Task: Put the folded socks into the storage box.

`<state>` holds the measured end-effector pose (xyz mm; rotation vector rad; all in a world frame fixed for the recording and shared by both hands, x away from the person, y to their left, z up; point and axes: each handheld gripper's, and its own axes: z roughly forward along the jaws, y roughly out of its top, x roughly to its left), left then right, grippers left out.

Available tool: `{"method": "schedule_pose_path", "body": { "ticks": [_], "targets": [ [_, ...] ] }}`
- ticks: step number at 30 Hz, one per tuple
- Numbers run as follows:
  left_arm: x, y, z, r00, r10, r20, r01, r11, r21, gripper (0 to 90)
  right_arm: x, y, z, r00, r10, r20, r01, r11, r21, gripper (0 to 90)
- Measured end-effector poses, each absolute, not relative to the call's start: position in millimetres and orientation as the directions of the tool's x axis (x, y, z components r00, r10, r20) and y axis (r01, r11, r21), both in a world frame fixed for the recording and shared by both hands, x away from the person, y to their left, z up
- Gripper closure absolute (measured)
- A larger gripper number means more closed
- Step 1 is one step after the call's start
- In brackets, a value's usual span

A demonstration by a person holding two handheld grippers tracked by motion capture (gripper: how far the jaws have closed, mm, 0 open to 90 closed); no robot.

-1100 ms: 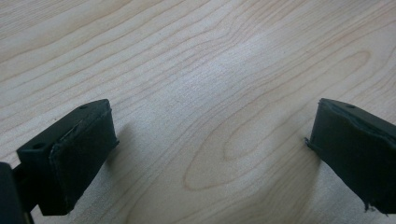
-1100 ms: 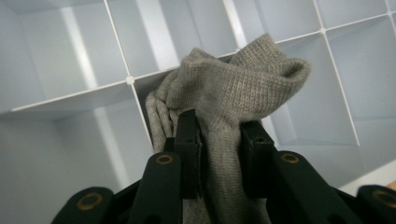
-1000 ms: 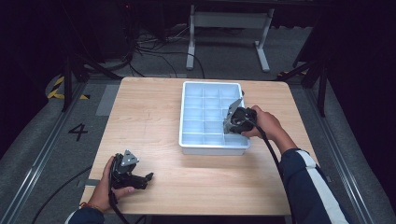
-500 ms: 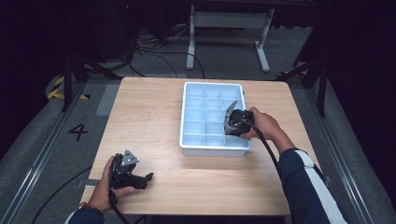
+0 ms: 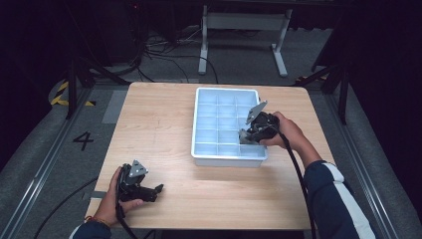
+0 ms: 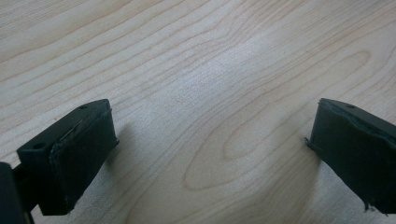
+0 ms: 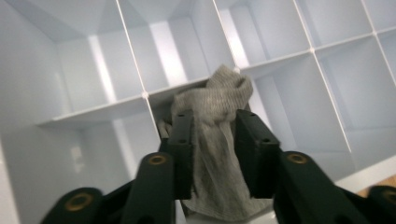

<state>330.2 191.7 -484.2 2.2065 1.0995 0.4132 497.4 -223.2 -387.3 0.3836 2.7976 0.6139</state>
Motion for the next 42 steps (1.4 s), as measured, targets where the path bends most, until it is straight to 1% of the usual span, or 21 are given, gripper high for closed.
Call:
{"method": "schedule_pose_path", "body": {
  "ticks": [3, 7, 15, 21, 29, 39, 42],
  "targets": [
    [330, 192, -484, 0.601, 0.799, 0.0, 0.6, -0.451, 0.661, 0.7, 498, -220, -393, -0.927, 0.314, -0.206, 0.21, 0.889, 0.407, 76.4],
    [330, 191, -484, 0.6, 0.8, -0.006, 0.602, -0.446, 0.662, 0.7, 501, -218, -400, -0.927, 0.319, -0.195, 0.224, 0.892, 0.392, 78.3],
    [330, 192, -484, 0.601, 0.799, -0.004, 0.603, -0.451, 0.658, 0.7, 501, -211, -408, -0.923, 0.31, -0.228, 0.223, 0.914, 0.34, 79.2],
    [330, 192, -484, 0.602, 0.799, -0.004, 0.602, -0.45, 0.66, 0.7, 502, -213, -411, -0.918, 0.335, -0.212, 0.244, 0.899, 0.363, 79.1],
    [330, 192, -484, 0.602, 0.798, 0.001, 0.598, -0.452, 0.662, 0.8, 500, -217, -407, -0.918, 0.343, -0.201, 0.247, 0.888, 0.388, 77.4],
    [330, 192, -484, 0.604, 0.797, 0.005, 0.597, -0.457, 0.659, 1.0, 492, -224, -393, -0.907, 0.368, -0.203, 0.247, 0.858, 0.451, 73.2],
    [330, 192, -484, 0.604, 0.797, 0.005, 0.597, -0.457, 0.66, 1.0, 489, -226, -391, -0.904, 0.372, -0.21, 0.241, 0.851, 0.466, 69.5]
  ]
}}
